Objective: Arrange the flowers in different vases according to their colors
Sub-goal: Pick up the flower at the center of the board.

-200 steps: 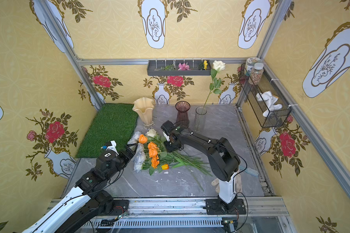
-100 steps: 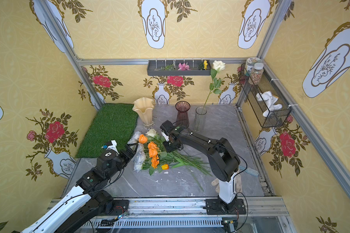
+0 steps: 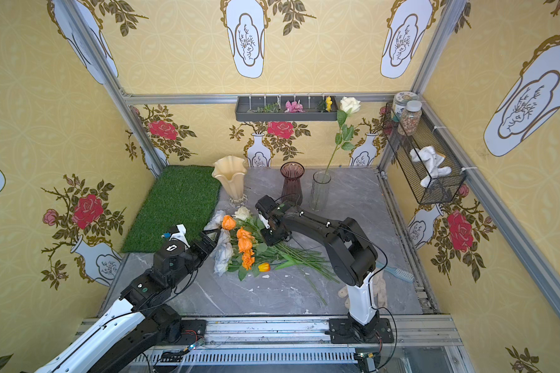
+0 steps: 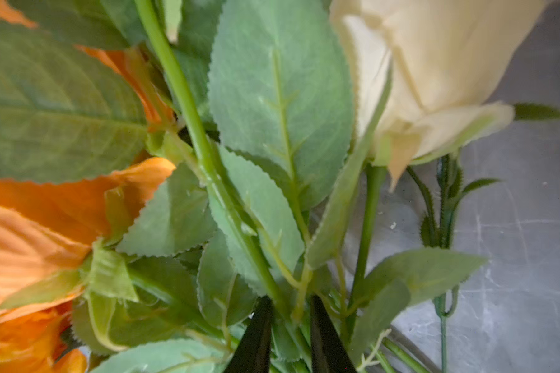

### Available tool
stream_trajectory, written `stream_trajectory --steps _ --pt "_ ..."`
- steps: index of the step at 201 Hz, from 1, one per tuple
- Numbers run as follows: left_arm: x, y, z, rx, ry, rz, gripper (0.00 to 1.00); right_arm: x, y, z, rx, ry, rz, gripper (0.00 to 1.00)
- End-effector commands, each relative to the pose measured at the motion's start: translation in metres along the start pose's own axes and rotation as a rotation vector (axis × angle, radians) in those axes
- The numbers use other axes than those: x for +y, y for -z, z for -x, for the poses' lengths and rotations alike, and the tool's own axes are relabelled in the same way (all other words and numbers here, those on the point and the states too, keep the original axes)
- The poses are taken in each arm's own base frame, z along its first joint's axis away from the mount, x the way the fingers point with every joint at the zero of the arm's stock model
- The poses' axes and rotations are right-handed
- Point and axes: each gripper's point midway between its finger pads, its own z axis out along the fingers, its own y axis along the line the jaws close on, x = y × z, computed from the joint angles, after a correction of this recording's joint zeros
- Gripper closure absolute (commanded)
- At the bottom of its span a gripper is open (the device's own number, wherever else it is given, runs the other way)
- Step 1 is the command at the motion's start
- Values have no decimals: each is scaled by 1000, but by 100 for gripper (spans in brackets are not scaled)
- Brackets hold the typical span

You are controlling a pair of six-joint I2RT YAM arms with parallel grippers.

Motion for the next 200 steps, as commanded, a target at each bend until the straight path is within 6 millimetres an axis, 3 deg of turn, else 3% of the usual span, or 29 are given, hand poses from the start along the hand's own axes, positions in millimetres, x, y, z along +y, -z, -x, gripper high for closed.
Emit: stream_trajectory --steps 1,50,83,114,152,177,200 --pt "-3 0 2 -13 -7 -14 4 -3 4 7 -25 13 -27 80" --pt "-3 -1 3 -14 -6 -14 4 -7 32 18 -71 79 -74 97" --pt "-3 -1 2 -13 -7 -15 4 -8 61 27 -141 146 -118 100" --pt "-3 0 2 -15 -5 -19 4 -5 101 37 -238 159 -128 100" --pt "-2 2 3 -17 0 -26 5 -8 172 57 -477 84 -68 100" --pt "-2 4 3 -19 5 -31 5 -35 227 69 -678 -61 38 100" --pt "-2 5 3 -22 8 -38 5 -60 295 77 -952 -131 38 100"
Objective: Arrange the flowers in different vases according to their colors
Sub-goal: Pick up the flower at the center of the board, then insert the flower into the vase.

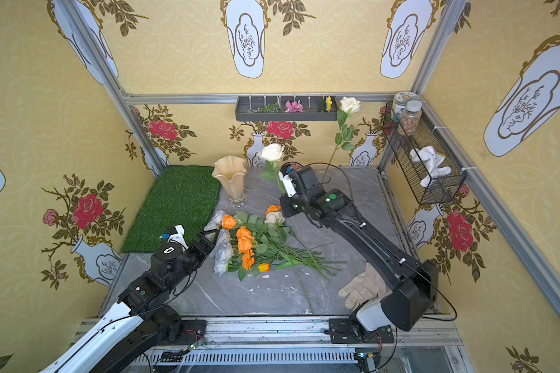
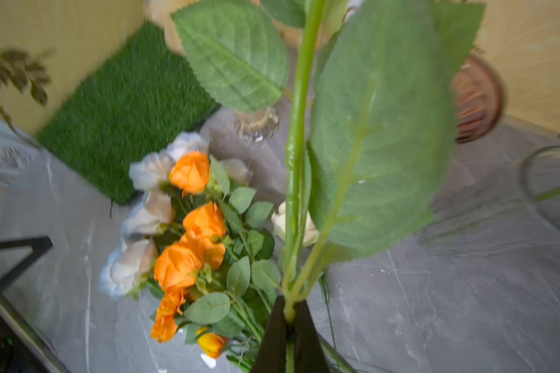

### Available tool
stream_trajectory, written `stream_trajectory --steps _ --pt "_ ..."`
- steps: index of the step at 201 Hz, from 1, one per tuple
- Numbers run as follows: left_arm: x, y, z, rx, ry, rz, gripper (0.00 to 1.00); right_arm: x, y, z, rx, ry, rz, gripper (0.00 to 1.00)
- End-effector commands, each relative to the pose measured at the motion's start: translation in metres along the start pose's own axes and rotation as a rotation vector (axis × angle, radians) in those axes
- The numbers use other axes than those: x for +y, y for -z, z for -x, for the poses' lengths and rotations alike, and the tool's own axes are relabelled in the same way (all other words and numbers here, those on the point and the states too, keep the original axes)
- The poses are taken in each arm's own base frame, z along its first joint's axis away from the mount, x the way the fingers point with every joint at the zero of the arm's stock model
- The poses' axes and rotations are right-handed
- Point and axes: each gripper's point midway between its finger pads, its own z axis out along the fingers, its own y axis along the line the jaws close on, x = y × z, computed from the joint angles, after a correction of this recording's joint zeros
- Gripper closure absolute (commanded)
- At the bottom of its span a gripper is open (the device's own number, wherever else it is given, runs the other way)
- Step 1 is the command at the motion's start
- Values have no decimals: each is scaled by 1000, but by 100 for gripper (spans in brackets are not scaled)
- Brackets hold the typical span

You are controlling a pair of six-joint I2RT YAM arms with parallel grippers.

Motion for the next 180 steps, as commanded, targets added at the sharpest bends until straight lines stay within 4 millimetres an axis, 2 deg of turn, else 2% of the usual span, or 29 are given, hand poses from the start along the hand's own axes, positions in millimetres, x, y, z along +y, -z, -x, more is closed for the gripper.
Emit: stream_trajectory --steps 1,21,53,72,84,102,124,151,180 --pt "0 0 1 -11 -1 -11 5 -5 38 60 -296 -85 59 100" --pt "0 1 1 -11 1 -12 5 -27 71 95 -486 -113 15 100" --pt "0 0 2 -12 -2 -10 5 -79 124 147 -777 -151 -131 100" --pt "-1 0 2 -12 -5 -11 5 -97 156 172 -980 -148 -197 100" --pt "-1 -1 1 -9 -7 -8 5 -106 170 185 -1080 -133 -247 100" --pt "-2 -2 1 -9 -12 -6 5 -122 176 200 -1134 -124 -307 100" --pt "-2 -4 1 -3 -19 -3 5 -145 177 207 -1182 -141 -359 100" --pt "-3 -5 1 -2 -22 -2 5 -182 179 209 -1219 -178 -423 100" --pt "-4 -7 1 -1 -29 1 5 -219 173 203 -1229 -247 -446 100"
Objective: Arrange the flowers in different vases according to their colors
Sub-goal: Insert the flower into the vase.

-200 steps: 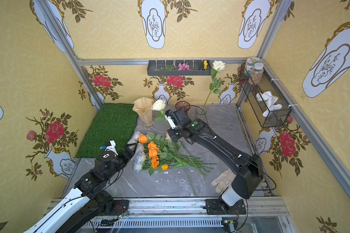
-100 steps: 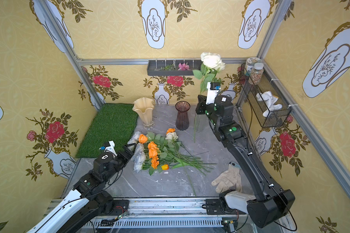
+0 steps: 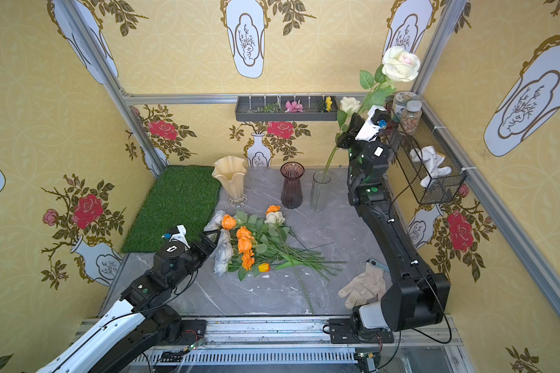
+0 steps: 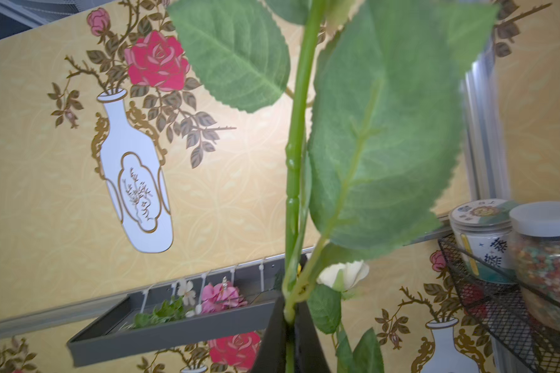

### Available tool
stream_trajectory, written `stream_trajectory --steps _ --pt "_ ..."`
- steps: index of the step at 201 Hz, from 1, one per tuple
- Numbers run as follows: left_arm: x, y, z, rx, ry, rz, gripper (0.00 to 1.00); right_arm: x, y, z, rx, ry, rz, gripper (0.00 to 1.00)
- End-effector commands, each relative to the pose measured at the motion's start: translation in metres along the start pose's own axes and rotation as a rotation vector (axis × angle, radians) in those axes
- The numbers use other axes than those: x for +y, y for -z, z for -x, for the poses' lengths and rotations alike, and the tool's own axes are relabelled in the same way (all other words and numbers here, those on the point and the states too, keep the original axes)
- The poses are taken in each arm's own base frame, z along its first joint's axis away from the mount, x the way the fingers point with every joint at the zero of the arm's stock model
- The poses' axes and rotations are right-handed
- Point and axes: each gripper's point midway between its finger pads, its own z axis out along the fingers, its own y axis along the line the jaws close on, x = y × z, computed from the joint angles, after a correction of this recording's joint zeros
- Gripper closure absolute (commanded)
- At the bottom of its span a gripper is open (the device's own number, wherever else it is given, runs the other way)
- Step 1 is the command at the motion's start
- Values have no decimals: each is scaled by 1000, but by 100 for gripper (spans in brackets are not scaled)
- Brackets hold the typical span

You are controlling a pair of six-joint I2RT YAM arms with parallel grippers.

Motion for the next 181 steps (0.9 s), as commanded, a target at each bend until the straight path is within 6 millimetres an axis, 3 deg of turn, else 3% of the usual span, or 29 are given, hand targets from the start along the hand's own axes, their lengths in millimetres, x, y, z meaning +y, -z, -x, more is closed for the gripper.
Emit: stream_trajectory --steps 1,73,136,158,181 --pt "-9 0 4 -14 -11 -28 5 -16 -6 19 -99 -69 -19 100" --pt "-10 -3 4 -11 -19 -23 5 -35 1 -45 -3 -98 -50 100" --pt "-10 -4 4 -10 -22 -21 5 -39 8 -85 93 -114 -58 100" --pt "-10 -4 4 -10 -24 -19 5 -40 7 -96 123 -120 -57 66" --pt "-10 -4 4 -9 -24 -18 5 -33 2 -109 219 -118 -33 42"
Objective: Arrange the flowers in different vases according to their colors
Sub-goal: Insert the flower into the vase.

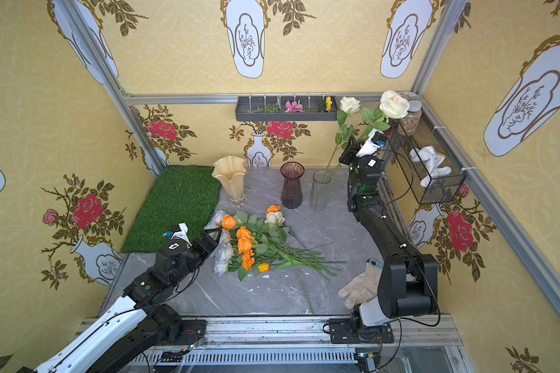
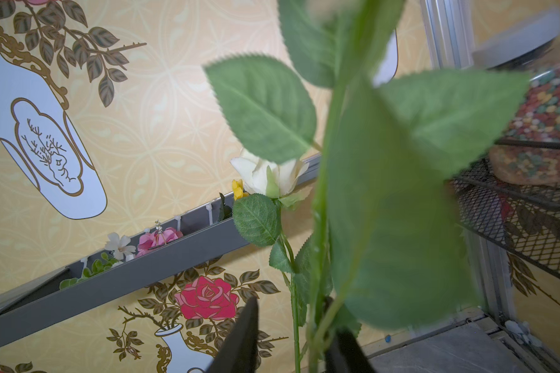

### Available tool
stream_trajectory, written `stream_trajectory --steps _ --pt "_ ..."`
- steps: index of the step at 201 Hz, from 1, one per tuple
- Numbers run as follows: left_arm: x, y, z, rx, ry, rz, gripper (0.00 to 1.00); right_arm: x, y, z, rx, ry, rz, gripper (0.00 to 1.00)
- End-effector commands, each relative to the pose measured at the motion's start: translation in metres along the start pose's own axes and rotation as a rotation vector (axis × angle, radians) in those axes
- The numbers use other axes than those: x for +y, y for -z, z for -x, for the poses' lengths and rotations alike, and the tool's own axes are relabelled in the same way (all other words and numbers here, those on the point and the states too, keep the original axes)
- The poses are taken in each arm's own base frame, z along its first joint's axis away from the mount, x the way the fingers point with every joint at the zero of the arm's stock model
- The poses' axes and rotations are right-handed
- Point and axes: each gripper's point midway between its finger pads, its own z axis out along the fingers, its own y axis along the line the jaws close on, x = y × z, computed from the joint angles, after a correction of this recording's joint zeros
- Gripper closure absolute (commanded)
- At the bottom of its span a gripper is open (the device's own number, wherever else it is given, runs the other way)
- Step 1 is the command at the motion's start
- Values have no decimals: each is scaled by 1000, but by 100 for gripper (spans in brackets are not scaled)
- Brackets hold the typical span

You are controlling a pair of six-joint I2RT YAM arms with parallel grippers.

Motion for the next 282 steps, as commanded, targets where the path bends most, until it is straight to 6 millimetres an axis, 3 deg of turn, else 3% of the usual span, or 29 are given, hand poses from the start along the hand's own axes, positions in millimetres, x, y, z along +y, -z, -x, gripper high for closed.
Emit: stream_trajectory --steps 1,20,46,99,155,180,210,235,269,282 --pt "-6 1 3 -10 -15 -21 5 13 -6 -1 51 -5 46 41" --pt "-7 1 4 -12 -14 -24 5 18 -8 -9 144 17 52 31" --pt "-7 2 3 -12 -14 -26 5 16 -3 -10 229 23 17 26" --pt "-6 5 4 -18 -6 -36 5 23 5 -33 382 97 42 28" --pt "-5 6 4 -24 -1 -40 5 26 -19 -81 607 97 64 29" --pt "-6 6 5 -26 0 -42 5 24 -20 -86 636 94 45 28" --pt "-4 7 5 -28 1 -44 5 37 -6 -85 638 144 41 20" --pt "-5 7 5 -29 1 -48 5 35 9 -89 678 172 -11 10" --pt "-5 9 5 -33 6 -56 5 24 29 -89 744 143 -90 9" --pt "-5 10 6 -36 8 -61 5 28 40 -90 771 127 -79 9"
